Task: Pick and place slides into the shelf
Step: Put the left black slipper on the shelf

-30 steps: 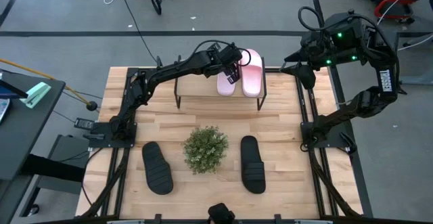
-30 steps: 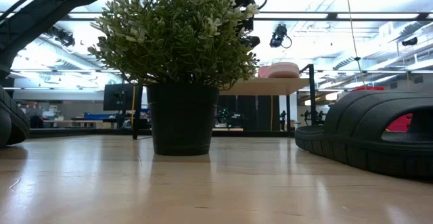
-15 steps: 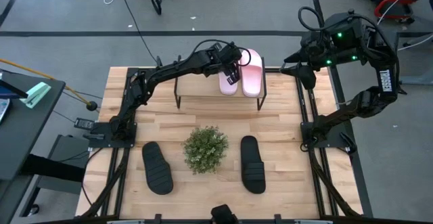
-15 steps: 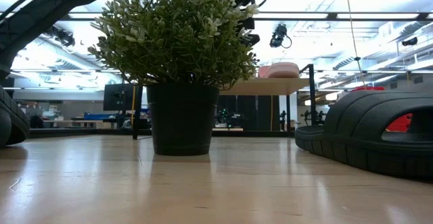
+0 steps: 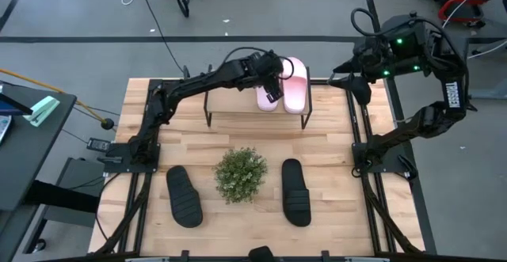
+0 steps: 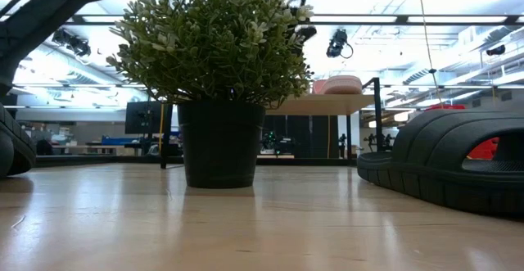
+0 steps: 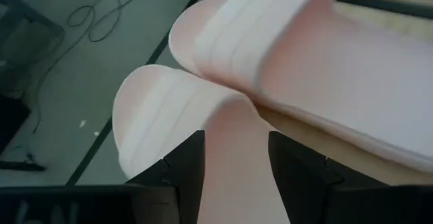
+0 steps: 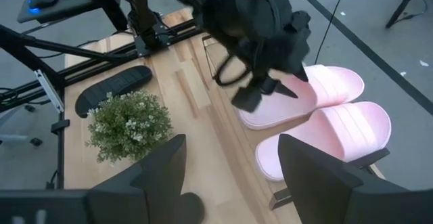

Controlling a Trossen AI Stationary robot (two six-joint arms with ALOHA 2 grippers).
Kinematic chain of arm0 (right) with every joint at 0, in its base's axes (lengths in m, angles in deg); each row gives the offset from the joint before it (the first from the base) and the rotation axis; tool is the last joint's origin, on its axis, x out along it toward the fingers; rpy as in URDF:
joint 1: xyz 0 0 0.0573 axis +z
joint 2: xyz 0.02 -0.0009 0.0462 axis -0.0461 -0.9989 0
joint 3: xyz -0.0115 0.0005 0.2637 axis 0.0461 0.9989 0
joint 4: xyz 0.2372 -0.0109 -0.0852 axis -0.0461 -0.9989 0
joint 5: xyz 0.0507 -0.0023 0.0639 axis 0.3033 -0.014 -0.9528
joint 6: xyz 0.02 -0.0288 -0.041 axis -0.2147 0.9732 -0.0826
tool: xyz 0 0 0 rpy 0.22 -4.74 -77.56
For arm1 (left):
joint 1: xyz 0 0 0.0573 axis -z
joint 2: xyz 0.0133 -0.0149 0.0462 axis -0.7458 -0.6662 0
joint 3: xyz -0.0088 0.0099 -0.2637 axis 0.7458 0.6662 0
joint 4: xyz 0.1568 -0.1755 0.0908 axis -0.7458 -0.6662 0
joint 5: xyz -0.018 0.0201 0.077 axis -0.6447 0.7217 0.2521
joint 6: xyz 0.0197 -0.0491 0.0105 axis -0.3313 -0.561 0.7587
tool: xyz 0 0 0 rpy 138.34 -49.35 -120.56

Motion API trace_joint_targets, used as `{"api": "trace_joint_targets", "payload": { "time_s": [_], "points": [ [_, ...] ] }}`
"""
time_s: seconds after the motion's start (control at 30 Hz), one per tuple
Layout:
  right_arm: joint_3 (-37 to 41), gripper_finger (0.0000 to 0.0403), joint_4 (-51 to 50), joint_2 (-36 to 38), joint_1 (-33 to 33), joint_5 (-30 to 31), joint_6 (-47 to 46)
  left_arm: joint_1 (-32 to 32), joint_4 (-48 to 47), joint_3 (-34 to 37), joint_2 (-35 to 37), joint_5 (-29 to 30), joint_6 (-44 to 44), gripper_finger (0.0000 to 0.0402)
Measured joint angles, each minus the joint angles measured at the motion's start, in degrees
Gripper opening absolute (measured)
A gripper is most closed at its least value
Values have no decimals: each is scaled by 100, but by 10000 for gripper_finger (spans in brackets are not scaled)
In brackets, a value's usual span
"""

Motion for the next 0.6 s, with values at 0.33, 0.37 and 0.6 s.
{"api": "trace_joint_targets", "payload": {
  "time_s": [0.33,0.37,0.6],
  "points": [
    [0,240,0,484,189,-142,-90,143,-465,-2,944,-453,-466,166],
    [0,240,0,530,251,-180,-120,205,-473,-7,1025,-432,-518,167],
    [595,240,17,964,832,-197,-501,673,-425,-11,1329,-350,-1124,166]
  ]
}}
